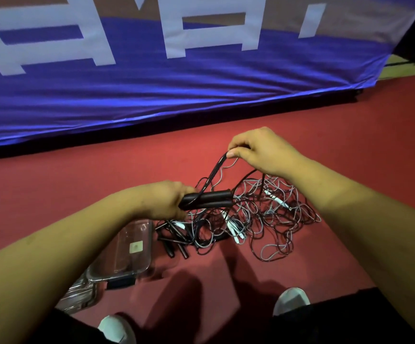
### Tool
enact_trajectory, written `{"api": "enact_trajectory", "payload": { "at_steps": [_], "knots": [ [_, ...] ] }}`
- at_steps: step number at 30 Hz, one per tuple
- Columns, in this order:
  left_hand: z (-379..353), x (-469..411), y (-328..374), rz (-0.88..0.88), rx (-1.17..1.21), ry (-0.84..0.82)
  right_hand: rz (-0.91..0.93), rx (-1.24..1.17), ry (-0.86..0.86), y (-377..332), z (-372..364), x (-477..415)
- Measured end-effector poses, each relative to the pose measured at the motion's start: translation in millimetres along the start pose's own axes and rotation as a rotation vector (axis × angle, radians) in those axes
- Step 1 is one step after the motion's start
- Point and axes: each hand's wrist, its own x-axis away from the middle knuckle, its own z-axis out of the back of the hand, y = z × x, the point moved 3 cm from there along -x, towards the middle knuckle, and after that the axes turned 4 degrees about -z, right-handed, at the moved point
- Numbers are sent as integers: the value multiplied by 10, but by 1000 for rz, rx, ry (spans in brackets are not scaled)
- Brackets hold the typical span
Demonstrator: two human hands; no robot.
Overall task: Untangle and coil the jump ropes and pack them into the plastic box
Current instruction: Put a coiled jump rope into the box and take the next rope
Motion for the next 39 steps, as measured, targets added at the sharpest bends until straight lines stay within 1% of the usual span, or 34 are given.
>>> {"api": "enact_trajectory", "payload": {
  "at_steps": [2,5,8,11,14,16,18,20,23,24,26,29,32,34,36,37,39],
  "knots": [
    [106,65,147,-98,-22,83,-39,-86,37,30,-20,-31],
    [344,175,278,-179,88,314,-140,-358,45,19,-171,-33],
    [523,241,208,-109,177,514,-295,-606,-57,-63,-523,45],
    [669,258,55,37,213,625,-396,-726,-239,-120,-870,147],
    [780,260,-232,264,139,672,-403,-754,-368,-205,-1087,218],
    [775,252,-474,420,85,652,-387,-726,-402,-278,-1153,251],
    [710,235,-666,525,94,610,-343,-661,-418,-386,-1183,260],
    [633,190,-765,561,95,601,-284,-588,-414,-537,-1184,252],
    [566,107,-821,527,70,671,-191,-472,-405,-797,-1128,237],
    [531,83,-831,506,43,661,-164,-422,-398,-851,-1087,228],
    [445,64,-830,507,-92,578,-124,-361,-402,-922,-974,208],
    [305,72,-722,545,-343,393,-95,-355,-387,-932,-755,165],
    [163,43,-504,451,-479,177,-82,-288,-288,-881,-535,80],
    [37,2,-338,342,-520,49,-66,-223,-236,-834,-446,28],
    [-98,-42,-205,227,-532,-64,-71,-189,-229,-764,-424,0],
    [-150,-56,-160,182,-498,-97,-77,-179,-228,-725,-429,-10],
    [-172,-55,-115,138,-370,-106,-102,-181,-212,-636,-424,-37]
  ]
}}
